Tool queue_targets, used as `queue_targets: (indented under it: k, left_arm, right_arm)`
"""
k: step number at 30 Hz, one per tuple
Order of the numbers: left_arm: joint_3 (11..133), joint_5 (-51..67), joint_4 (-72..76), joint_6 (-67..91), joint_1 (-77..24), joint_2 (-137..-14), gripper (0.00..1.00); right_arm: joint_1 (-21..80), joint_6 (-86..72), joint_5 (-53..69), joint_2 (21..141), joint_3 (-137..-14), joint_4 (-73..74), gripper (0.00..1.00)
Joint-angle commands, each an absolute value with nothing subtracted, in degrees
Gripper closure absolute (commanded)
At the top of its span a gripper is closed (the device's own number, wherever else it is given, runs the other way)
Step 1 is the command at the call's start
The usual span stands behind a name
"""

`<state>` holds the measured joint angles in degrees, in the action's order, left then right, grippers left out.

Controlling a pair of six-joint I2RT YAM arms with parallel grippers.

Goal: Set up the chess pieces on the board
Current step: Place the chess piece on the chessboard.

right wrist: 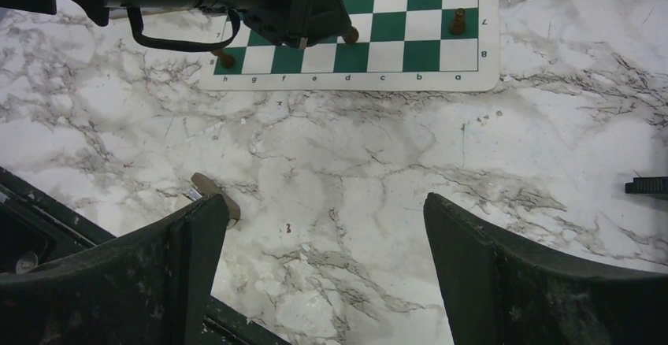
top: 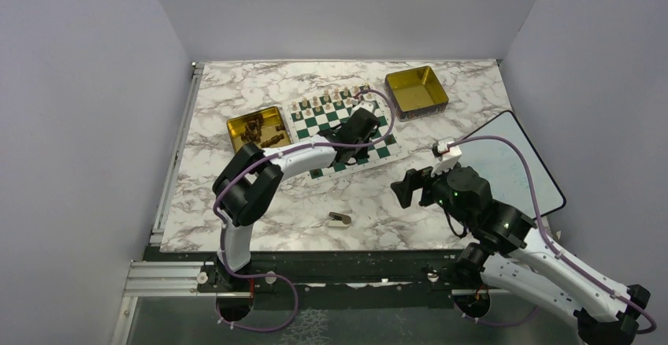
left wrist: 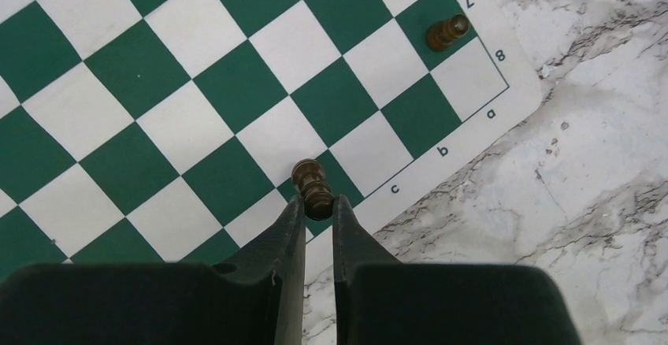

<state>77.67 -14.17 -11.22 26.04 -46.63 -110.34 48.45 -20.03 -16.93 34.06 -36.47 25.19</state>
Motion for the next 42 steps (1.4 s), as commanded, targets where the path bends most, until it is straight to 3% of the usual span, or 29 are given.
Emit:
queue_targets:
  k: [1,33,42]
  left_arm:
    - [78.01,-12.71,-13.10,27.73,-47.09,-111.31,0.93]
    - [77.68,-10.33,-12.30,28.52,-47.27,-113.61,0.92]
    - [79.42,-9.92,-14.51,27.62,-47.24,-113.47,0.70]
  right_arm:
    - [48.86,-20.78,-18.29,33.98,-35.61,25.64,0.00]
    - [48.84,-21.18,-18.19,34.10,-34.97,25.30,0.00]
    - [48.82,-20.92,-18.13,34.91,-34.90,24.97,0.00]
